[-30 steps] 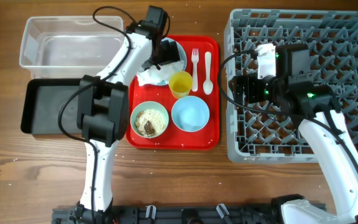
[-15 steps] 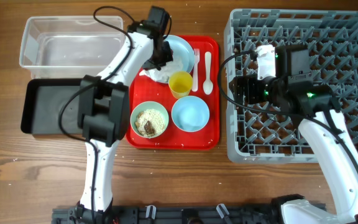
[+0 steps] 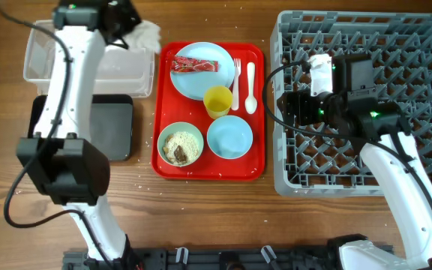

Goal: Sort waste into correct bins and load items into the dishwasher rack
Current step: 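Move the left gripper back to the plate and grasp the red wrapper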

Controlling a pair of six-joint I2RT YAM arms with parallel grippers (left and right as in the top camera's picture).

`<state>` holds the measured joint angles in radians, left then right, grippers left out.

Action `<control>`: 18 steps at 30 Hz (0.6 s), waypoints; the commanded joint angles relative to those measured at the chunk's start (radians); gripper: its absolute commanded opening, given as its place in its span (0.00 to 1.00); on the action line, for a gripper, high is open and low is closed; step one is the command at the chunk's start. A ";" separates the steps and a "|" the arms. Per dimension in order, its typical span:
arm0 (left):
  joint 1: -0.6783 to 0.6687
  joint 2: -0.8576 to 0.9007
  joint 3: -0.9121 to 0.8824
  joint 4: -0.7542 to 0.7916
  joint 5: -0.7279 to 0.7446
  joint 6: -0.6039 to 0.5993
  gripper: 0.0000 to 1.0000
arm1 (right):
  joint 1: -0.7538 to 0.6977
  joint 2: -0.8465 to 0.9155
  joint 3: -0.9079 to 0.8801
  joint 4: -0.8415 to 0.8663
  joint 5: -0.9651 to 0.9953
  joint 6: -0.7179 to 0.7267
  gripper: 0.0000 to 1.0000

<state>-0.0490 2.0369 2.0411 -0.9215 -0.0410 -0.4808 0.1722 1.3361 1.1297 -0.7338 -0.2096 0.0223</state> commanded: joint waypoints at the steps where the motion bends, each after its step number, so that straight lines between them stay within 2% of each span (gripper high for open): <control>1: 0.075 0.081 -0.013 0.051 -0.059 0.003 0.10 | -0.002 0.012 0.022 0.004 -0.018 0.008 0.93; 2: 0.085 0.098 -0.013 0.067 -0.058 0.001 0.18 | -0.002 0.013 0.022 0.004 -0.018 0.008 0.93; 3: 0.097 0.124 -0.013 0.088 -0.058 0.001 0.36 | -0.002 0.016 0.022 0.003 -0.018 0.008 0.93; 4: 0.108 0.154 -0.013 0.106 -0.058 0.001 0.76 | -0.002 0.016 0.022 0.002 -0.018 0.008 0.93; 5: 0.111 0.161 -0.013 0.106 -0.058 0.002 0.93 | -0.002 0.016 0.022 0.003 -0.018 0.008 0.93; 6: 0.110 0.163 -0.013 0.103 -0.054 0.003 1.00 | -0.002 0.016 0.022 0.003 -0.018 0.008 0.93; 7: 0.110 0.162 -0.012 0.102 -0.051 0.013 1.00 | -0.002 0.017 0.022 0.003 -0.018 0.008 0.93; 9: 0.094 0.124 -0.004 0.103 0.051 0.116 1.00 | -0.002 0.017 0.022 0.004 -0.018 0.007 0.93; 10: 0.083 0.103 -0.004 0.103 0.061 0.115 1.00 | -0.002 0.017 0.022 0.006 -0.018 0.007 0.92; 15: -0.044 0.018 -0.005 0.060 0.039 0.111 1.00 | -0.002 0.017 0.022 0.011 -0.018 0.007 0.93; 18: -0.119 0.045 -0.011 0.033 -0.070 0.102 1.00 | -0.002 0.017 0.022 0.010 -0.018 0.008 0.93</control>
<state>-0.1280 2.0731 2.0300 -0.8722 -0.0261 -0.3862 0.1722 1.3418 1.1294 -0.7254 -0.2096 0.0223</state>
